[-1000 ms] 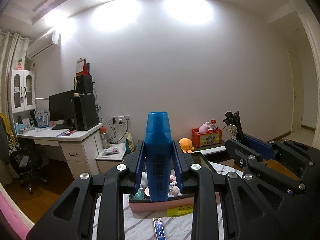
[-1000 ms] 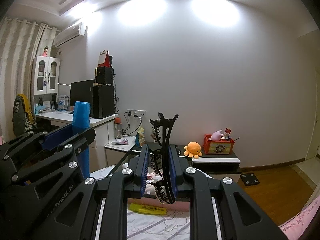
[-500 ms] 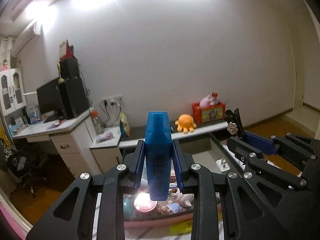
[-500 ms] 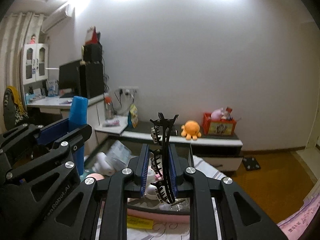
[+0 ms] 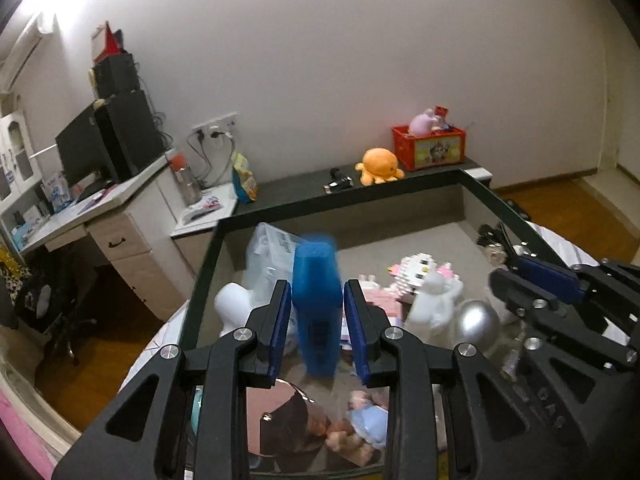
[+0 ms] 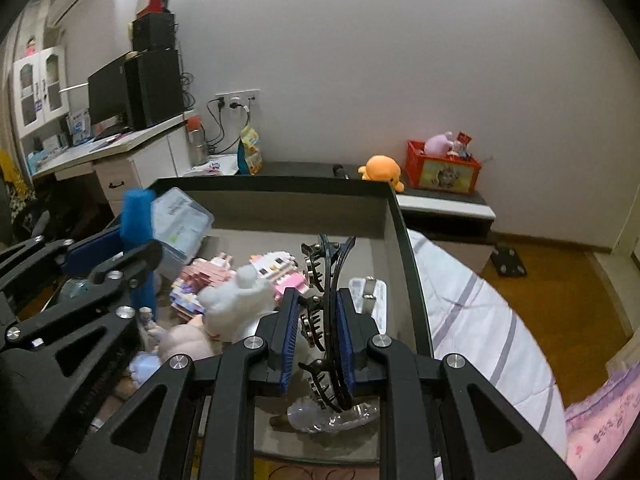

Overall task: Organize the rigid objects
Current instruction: 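Open both tools to drop the highlighter and hair clip into the box, then withdraw both open tools from the pink box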

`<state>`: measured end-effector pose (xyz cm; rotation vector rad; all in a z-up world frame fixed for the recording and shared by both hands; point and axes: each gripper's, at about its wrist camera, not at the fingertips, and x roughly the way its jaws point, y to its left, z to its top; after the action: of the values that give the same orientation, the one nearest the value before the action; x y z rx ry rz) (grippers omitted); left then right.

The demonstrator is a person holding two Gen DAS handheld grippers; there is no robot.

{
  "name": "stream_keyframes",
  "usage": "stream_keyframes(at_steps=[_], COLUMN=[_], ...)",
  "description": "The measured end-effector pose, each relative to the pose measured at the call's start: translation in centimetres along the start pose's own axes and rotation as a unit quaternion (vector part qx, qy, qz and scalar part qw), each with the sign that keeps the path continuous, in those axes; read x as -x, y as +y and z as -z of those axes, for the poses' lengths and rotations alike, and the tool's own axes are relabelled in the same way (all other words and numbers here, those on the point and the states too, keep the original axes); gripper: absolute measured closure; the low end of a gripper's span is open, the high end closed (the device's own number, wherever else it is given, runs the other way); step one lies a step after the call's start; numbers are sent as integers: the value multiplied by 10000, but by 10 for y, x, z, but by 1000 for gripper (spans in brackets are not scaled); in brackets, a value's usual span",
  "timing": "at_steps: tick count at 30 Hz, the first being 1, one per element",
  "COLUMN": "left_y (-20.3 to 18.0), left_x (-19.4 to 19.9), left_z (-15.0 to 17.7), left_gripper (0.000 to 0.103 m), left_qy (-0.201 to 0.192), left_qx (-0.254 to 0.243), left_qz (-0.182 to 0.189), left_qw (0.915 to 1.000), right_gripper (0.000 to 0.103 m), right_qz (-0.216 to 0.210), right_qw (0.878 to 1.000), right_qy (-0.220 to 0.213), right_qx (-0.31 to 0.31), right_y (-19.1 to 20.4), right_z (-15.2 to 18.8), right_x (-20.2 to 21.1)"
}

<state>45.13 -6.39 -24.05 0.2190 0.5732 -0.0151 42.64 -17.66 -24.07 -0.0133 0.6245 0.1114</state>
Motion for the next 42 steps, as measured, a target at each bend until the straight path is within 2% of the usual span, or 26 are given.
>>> stream_keyframes(at_steps=[1,2,4,6,7,8,10,14,19,23,31,35,42], left_y=[3,6,15,20,24,28,37,49,56,62,57,51,43], left_x=[0,2,10,21,29,36,57,103,161,204,272,287,293], left_z=[-1,-1,-3,-4,-5,-5,-4,4,17,31,61,72,86], left_gripper=[67,54,36,26,18,14,14,5,1,0,0,0,0], left_qy=[12,-6,-128,-252,-315,-368,-516,-844,-1250,-1518,-2213,-2249,-2114], left_qx=[27,88,304,363,421,478,638,783,851,913,870,837,722], left_qz=[-52,-33,-39,-85,-112,-121,-32,42,5,70,-52,63,87], left_qw=[10000,10000,9994,9990,9986,9981,9966,9933,9885,9842,9713,9708,9747], right_gripper=[81,71,37,32,31,30,22,22,15,13,12,12,12], right_qz=[12,44,-13,120,78,27,51,-75,-150,-149,-62,71,87], right_qw=[10000,10000,10000,9997,9997,9995,9990,9969,9916,9872,9777,9739,9759], right_qy=[-18,-9,-36,-157,-215,-290,-411,-753,-1274,-1578,-2098,-2267,-2180], right_qx=[0,-12,-67,-112,-125,-158,-186,-210,-157,-175,-94,-2,-61], right_y=[-2,-2,-4,-6,-6,-6,-5,0,11,18,29,32,28], right_z=[-2,-3,-5,-6,-7,-8,-11,-13,-4,13,42,56,68], right_x=[0,0,3,14,20,28,42,84,146,189,256,280,291])
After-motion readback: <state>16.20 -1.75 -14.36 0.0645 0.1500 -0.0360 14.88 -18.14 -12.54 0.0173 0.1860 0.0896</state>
